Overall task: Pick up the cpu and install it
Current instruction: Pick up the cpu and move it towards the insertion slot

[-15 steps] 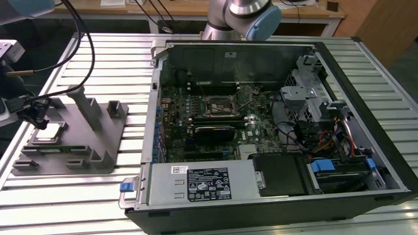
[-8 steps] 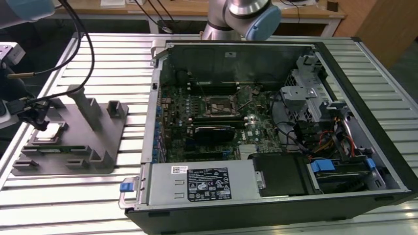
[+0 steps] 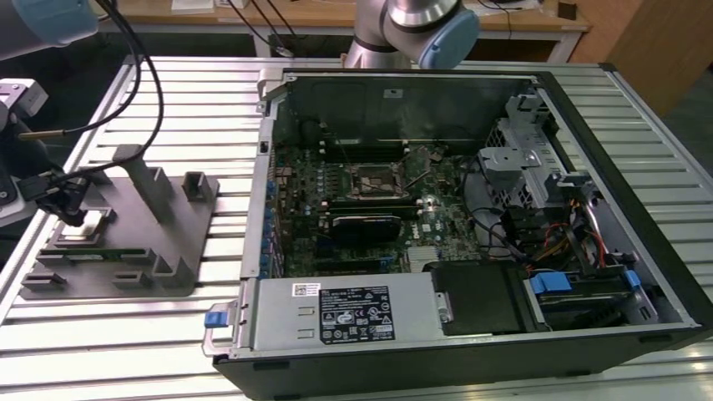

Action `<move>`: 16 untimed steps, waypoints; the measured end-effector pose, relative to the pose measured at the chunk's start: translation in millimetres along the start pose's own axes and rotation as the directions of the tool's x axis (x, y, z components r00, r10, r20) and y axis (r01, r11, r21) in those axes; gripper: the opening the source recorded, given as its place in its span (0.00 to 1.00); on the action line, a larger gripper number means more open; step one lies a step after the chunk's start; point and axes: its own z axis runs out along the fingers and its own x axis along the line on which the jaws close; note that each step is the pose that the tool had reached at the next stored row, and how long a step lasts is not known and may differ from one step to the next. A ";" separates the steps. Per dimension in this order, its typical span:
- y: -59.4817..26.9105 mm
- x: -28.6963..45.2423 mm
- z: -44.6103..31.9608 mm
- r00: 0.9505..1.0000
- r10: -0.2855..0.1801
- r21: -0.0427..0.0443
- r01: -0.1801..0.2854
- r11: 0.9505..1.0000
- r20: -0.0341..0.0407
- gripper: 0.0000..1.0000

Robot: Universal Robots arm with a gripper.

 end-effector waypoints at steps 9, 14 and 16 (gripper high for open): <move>-0.2 1.2 4.3 1.000 0.000 0.000 0.000 1.000 0.000 0.11; -0.2 1.2 4.5 1.000 0.000 0.000 0.000 1.000 0.000 0.11; -0.2 1.2 4.6 1.000 0.000 0.000 0.000 1.000 0.000 0.11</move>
